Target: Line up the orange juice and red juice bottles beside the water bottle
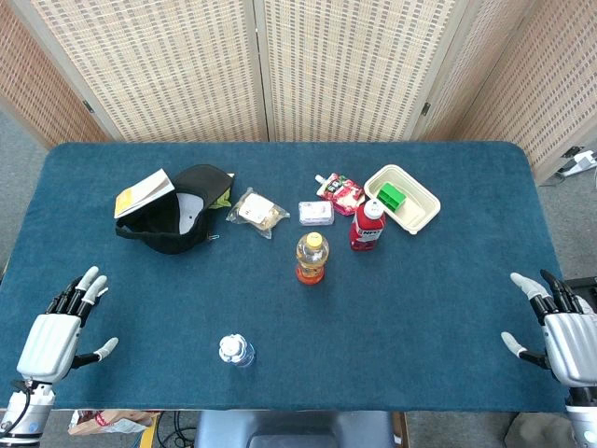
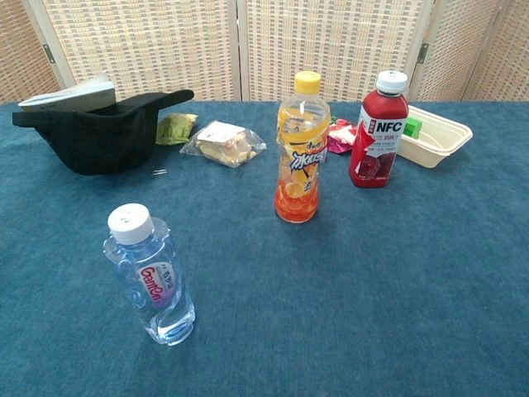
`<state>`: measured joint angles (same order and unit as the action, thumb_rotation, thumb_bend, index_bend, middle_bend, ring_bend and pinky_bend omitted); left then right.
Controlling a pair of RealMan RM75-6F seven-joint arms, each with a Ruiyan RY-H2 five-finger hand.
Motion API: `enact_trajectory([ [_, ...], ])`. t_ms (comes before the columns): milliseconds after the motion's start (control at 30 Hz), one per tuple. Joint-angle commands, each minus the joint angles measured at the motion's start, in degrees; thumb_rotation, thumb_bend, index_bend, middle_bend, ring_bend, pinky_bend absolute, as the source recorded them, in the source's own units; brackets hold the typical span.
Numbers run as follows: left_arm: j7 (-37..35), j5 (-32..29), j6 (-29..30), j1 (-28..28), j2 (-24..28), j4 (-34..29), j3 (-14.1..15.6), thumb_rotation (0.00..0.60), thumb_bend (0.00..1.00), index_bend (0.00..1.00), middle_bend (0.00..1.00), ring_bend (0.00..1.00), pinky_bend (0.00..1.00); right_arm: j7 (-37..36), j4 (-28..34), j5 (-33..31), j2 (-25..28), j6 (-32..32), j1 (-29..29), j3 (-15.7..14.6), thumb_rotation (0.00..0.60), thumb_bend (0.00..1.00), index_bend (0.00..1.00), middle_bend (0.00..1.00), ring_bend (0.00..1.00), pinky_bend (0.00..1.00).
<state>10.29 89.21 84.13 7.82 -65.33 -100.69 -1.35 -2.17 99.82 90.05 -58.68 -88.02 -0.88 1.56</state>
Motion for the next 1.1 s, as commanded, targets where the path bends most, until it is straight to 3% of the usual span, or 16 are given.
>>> enact_trajectory([
  [33,0.3,0.0,0.1,0.0,0.1,-0.2,0.0,0.6,0.16,0.04,0.01,0.05,0.15,-0.2,-0.2,0.2,0.0,0.1,-0.1,0.0,0.6,0.21,0.16,0.22,0.04,0.12],
  [600,0.5,1.0,1.2,-0.7,0.6,-1.1,0.5,0.6,0.16,0.04,0.01,0.05,0.15,-6.0,0.2,4.1,-0.7,4.4,-3.2,-1.6,0.6,0.21,0.16,0.22,0.04,0.12],
  [867,0.3,1.4,1.7,-1.0,0.7,-1.2,0.5,0.6,0.16,0.04,0.01,0.05,0.15,-13.1,0.5,5.4,-2.1,9.7,-7.3,-2.0,0.6,0.21,0.16,0.21,0.04,0.12],
  [1100,0.3,1.4,1.9,-1.3,0.9,-1.2,0.6,0.6,0.16,0.04,0.01,0.05,0.15,-24.4,1.1,3.4,-4.4,16.0,-12.2,-1.0,0.6,0.17,0.16,0.2,0.04,0.12],
])
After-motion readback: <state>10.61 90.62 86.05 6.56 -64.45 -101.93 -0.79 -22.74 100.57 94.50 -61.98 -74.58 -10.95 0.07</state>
